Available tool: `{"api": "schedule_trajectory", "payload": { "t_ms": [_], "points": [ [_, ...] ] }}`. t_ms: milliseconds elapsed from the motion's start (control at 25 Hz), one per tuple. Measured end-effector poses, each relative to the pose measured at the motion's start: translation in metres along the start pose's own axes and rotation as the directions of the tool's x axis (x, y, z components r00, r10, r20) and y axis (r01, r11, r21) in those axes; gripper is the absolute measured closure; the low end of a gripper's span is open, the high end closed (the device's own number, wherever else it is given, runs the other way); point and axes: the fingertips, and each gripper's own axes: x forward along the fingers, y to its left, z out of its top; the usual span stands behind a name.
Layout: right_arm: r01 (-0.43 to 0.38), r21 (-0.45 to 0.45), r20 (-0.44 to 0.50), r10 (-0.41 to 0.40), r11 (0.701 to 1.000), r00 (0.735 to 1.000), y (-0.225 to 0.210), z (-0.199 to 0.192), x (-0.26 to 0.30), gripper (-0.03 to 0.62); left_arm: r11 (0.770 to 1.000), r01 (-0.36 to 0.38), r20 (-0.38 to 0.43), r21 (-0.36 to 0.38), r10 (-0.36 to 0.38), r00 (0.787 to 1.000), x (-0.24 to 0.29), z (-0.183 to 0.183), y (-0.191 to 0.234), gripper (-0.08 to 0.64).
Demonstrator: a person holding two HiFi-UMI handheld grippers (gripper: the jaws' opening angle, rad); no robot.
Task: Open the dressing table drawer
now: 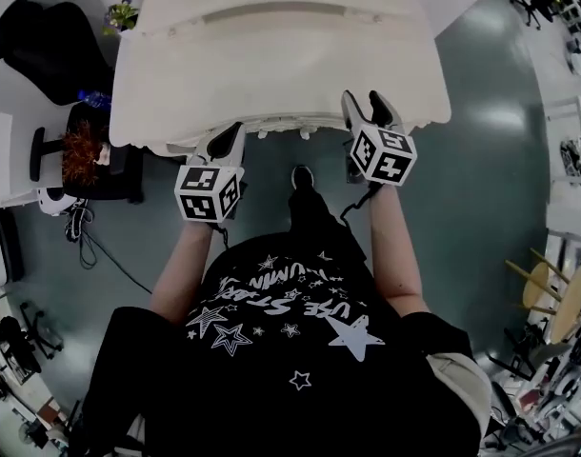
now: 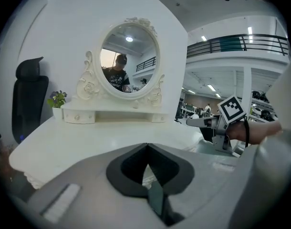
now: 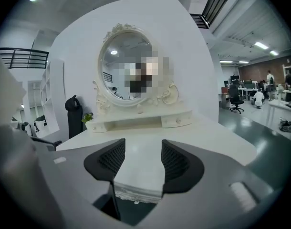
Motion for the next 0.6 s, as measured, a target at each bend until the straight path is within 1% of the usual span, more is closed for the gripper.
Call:
{"api": "schedule_trajectory", "payload": {
  "t_ms": [200, 400, 600],
  "points": [
    [-0.001, -0.007, -0.015, 0.001, 1.0, 1.0, -0.04, 0.02, 0.037, 0.328, 1.0, -0.006, -0.009, 0.003, 0.006, 1.0, 0.046, 0.022, -0.012, 0.558],
    [0.021, -0.011, -0.026, -0.022, 1.0, 0.999, -0.074, 0.031, 0.078, 0.318, 1.0, -0.012, -0.023, 0.006, 0.012, 1.0, 0.089, 0.033, -0.005, 0.558],
    [0.042, -0.015, -0.042, -0.043, 0.999, 0.998, -0.106, 0.04, 0.11, 0.31, 1.0, -0.018, -0.025, -0.016, 0.018, 1.0, 0.123, 0.045, -0.006, 0.558]
  ]
}}
